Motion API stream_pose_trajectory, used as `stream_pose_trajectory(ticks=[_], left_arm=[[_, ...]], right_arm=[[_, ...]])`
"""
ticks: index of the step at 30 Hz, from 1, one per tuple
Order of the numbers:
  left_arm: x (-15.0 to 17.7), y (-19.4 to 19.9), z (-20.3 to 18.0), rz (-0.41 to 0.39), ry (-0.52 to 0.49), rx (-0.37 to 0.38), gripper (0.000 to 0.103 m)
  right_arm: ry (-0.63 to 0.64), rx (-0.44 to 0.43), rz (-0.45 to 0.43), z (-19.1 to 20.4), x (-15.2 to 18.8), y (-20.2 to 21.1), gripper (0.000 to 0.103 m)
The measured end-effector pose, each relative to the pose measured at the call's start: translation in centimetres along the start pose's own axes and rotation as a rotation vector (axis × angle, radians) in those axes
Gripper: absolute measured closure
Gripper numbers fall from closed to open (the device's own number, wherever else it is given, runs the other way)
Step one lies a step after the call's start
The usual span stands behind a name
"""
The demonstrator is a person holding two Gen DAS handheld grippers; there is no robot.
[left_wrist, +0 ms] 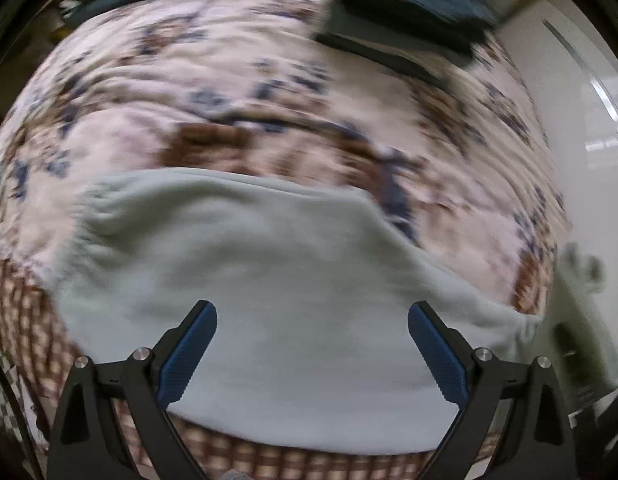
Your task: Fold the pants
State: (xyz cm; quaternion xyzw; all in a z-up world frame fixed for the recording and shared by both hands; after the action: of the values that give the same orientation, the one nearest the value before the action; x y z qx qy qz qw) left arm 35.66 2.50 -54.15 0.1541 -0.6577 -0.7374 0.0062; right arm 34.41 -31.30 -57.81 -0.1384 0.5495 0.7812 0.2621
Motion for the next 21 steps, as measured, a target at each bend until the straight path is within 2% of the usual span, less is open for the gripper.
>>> stream_pose_trajectory(ticks=[3, 6, 9, 12, 14, 16, 17, 18, 21], left_arm=[[-0.9, -0.7, 5.4, -0.006, 0.027, -0.043, 0.005], [-1.4, -1.6, 8.5, -0.001, 0.044, -0.062, 0.005], [-1.7, -2.6, 11.1, 0.011, 0.066, -0.063, 0.005], [-1.8, -3.3, 12.6, 0.015, 0.079, -0.049, 0.005], [-2.0, -3.7, 12.6, 0.023, 0.075, -0.039, 0.005], [-2.1, -3.9, 12.3, 0.032, 0.07, -0.019, 0.005], [-2.0, -3.9, 12.1, 0.034, 0.067, -0.011, 0.005], [-2.0, -3.8, 11.7, 0.039, 0.061, -0.001, 0.005], [-1.8, -3.2, 9.3, 0.047, 0.023, 0.073, 0.005]], right_arm=[[0.152, 0.008, 0.128, 7.8, 4.9, -6.6, 0.082], [0.215, 0.047, 0.233, 12.0, 10.0, -11.4, 0.082], [0.25, 0.1, 0.248, 13.4, 12.2, -12.3, 0.082], [0.263, 0.131, 0.253, 13.8, 12.5, -12.3, 0.081], [0.26, 0.135, 0.286, 13.6, 11.9, -13.1, 0.074], [0.235, 0.07, 0.342, 13.3, 10.7, -13.4, 0.053], [0.202, -0.002, 0.376, 13.7, 10.4, -13.1, 0.035], [0.144, -0.097, 0.398, 13.8, 9.9, -12.0, 0.027], [-0.042, -0.26, 0.366, 12.4, 8.3, -7.6, 0.026]])
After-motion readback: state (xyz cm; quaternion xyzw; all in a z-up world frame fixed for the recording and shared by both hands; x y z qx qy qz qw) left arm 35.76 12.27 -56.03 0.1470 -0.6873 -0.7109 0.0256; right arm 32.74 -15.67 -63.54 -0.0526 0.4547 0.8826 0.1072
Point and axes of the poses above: each gripper's, at about its wrist camera, not at the fingertips, and y roughly against the way its jaws point, z to its left, x to its underside, the point moved 4 cm from there along -y, roughly the way its jaws point, and after that the axes turned 15 degrees about -x, right-handed, at the moved point
